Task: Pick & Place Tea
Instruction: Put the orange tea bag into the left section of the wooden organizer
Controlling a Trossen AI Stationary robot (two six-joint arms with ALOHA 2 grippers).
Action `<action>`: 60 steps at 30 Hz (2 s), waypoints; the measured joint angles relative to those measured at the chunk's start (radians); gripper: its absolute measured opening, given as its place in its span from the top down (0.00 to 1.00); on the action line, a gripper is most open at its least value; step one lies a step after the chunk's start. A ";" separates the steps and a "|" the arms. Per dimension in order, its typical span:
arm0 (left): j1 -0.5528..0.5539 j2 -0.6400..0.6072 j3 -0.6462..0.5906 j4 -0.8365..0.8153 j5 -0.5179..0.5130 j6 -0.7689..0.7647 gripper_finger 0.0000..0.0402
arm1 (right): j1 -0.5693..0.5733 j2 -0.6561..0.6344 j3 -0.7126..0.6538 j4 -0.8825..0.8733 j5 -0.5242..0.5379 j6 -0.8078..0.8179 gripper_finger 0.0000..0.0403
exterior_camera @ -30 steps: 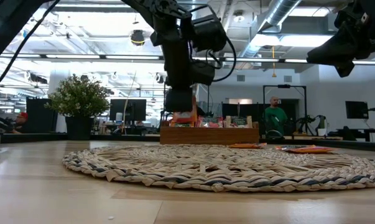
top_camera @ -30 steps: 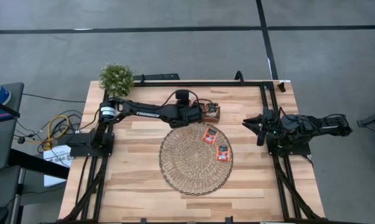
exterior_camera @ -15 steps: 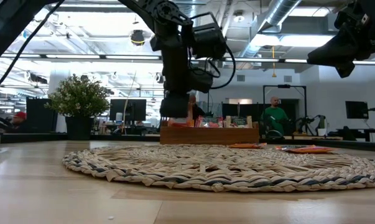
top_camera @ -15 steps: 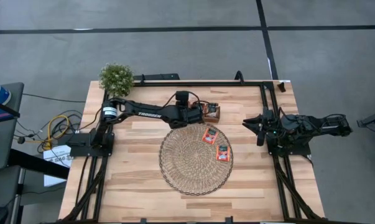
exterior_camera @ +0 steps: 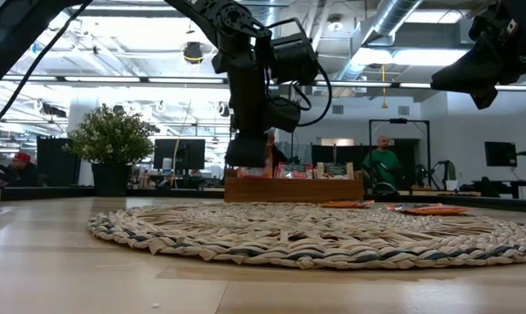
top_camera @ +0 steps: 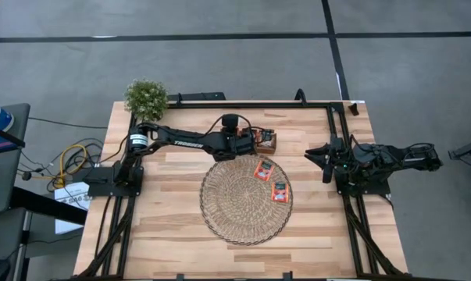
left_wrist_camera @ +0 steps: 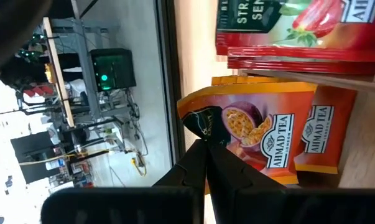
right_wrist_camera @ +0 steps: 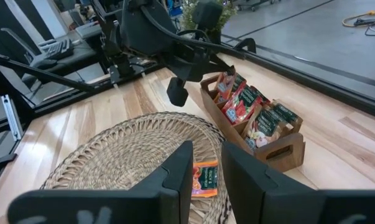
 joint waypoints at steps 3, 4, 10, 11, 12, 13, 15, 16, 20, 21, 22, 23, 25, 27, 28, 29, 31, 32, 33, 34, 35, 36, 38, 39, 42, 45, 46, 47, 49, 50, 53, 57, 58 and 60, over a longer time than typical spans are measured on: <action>0.000 0.000 0.000 0.000 0.022 -0.015 1.00 | 0.000 0.000 0.000 0.000 0.000 0.000 0.81; 0.000 0.000 0.000 -0.001 0.034 -0.016 1.00 | 0.000 0.000 0.000 0.000 0.000 0.000 0.81; 0.000 0.000 0.000 0.000 0.038 -0.026 0.94 | 0.000 0.000 0.000 0.000 0.000 0.000 0.81; 0.000 0.000 0.000 0.000 0.037 -0.027 0.92 | 0.000 0.000 0.000 0.000 0.000 0.000 0.81; 0.000 0.000 0.000 0.000 0.037 -0.027 0.90 | 0.000 0.000 0.000 0.000 0.000 0.000 0.81; 0.000 0.000 0.000 -0.001 0.037 -0.027 0.88 | 0.000 0.000 0.000 0.000 0.000 0.000 0.81; 0.000 0.000 0.000 -0.004 0.036 -0.027 0.83 | 0.000 0.000 0.000 0.000 0.000 0.000 0.81; 0.000 0.000 0.000 -0.006 0.036 -0.027 0.81 | 0.000 0.000 0.000 0.000 0.000 0.000 0.81; -0.006 0.000 0.000 -0.025 -0.026 -0.008 0.73 | 0.000 0.000 0.000 0.000 0.000 0.000 0.81; -0.010 -0.002 0.000 -0.034 -0.065 0.013 0.72 | 0.000 0.000 0.000 0.000 0.000 0.000 0.81; -0.012 -0.003 0.000 -0.040 -0.113 0.043 0.71 | 0.000 0.000 0.000 0.000 0.000 0.000 0.81; -0.017 -0.004 0.001 -0.041 -0.160 0.076 0.70 | 0.000 0.000 0.000 0.001 0.000 0.000 0.81; -0.029 -0.005 0.023 -0.065 -0.237 0.142 0.69 | 0.000 0.000 0.000 0.001 0.000 0.000 0.81; -0.052 -0.010 0.064 -0.076 -0.260 0.191 0.69 | 0.000 0.000 0.000 0.001 0.000 0.000 0.81; -0.067 -0.011 0.091 -0.077 -0.246 0.206 0.69 | 0.000 0.000 0.000 0.001 0.000 0.000 0.81; -0.086 -0.011 0.119 -0.087 -0.212 0.216 0.69 | 0.000 0.000 0.000 0.002 0.000 0.000 0.81; -0.127 -0.011 0.189 -0.115 -0.086 0.220 0.70 | 0.000 0.000 0.000 0.003 0.000 0.001 0.81; -0.147 -0.011 0.223 -0.114 0.002 0.217 0.71 | 0.000 0.000 0.000 0.003 0.000 0.001 0.81; -0.165 -0.011 0.258 -0.111 0.101 0.202 0.71 | 0.000 0.000 0.000 0.003 0.000 0.001 0.81; -0.180 -0.011 0.290 -0.110 0.209 0.180 0.72 | 0.000 0.000 0.000 0.003 0.000 0.001 0.81; -0.192 -0.011 0.323 -0.111 0.313 0.158 0.72 | 0.000 0.000 0.000 0.003 0.000 0.001 0.81; -0.201 -0.011 0.352 -0.109 0.412 0.135 0.72 | 0.000 0.000 0.000 0.003 0.000 0.001 0.81; -0.210 -0.013 0.385 -0.068 0.575 0.087 0.73 | 0.000 0.000 0.000 0.003 0.000 0.001 0.81; -0.211 -0.013 0.391 -0.044 0.638 0.069 0.73 | 0.000 0.000 0.000 0.003 0.000 0.001 0.81; -0.206 -0.007 0.389 -0.020 0.687 0.060 0.73 | 0.000 0.000 0.000 0.003 0.000 0.001 0.81; -0.200 0.023 0.390 -0.011 0.676 0.059 0.73 | 0.000 0.000 0.000 0.003 0.000 0.002 0.81; -0.199 0.037 0.389 -0.021 0.675 0.059 0.73 | 0.000 0.000 0.000 0.003 0.000 0.002 0.81; -0.199 0.049 0.389 -0.018 0.671 0.066 0.73 | 0.000 0.000 0.000 0.003 -0.001 0.002 0.81; -0.198 0.076 0.389 -0.013 0.667 0.092 0.73 | 0.000 0.000 0.000 0.004 0.000 0.002 0.81; -0.199 0.088 0.389 -0.002 0.667 0.106 0.73 | 0.000 0.000 0.000 0.003 -0.001 0.001 0.81; -0.199 0.124 0.389 0.004 0.670 0.140 0.73 | 0.001 0.000 0.000 0.003 -0.001 0.002 0.81; -0.192 0.162 0.388 0.030 0.691 0.145 0.73 | 0.001 0.000 0.000 0.003 -0.001 0.001 0.81; -0.188 0.168 0.388 0.053 0.701 0.136 0.73 | 0.001 0.000 0.000 0.001 -0.001 0.001 0.81; -0.180 0.176 0.388 0.056 0.714 0.124 0.73 | 0.001 0.000 0.000 0.002 -0.001 0.001 0.81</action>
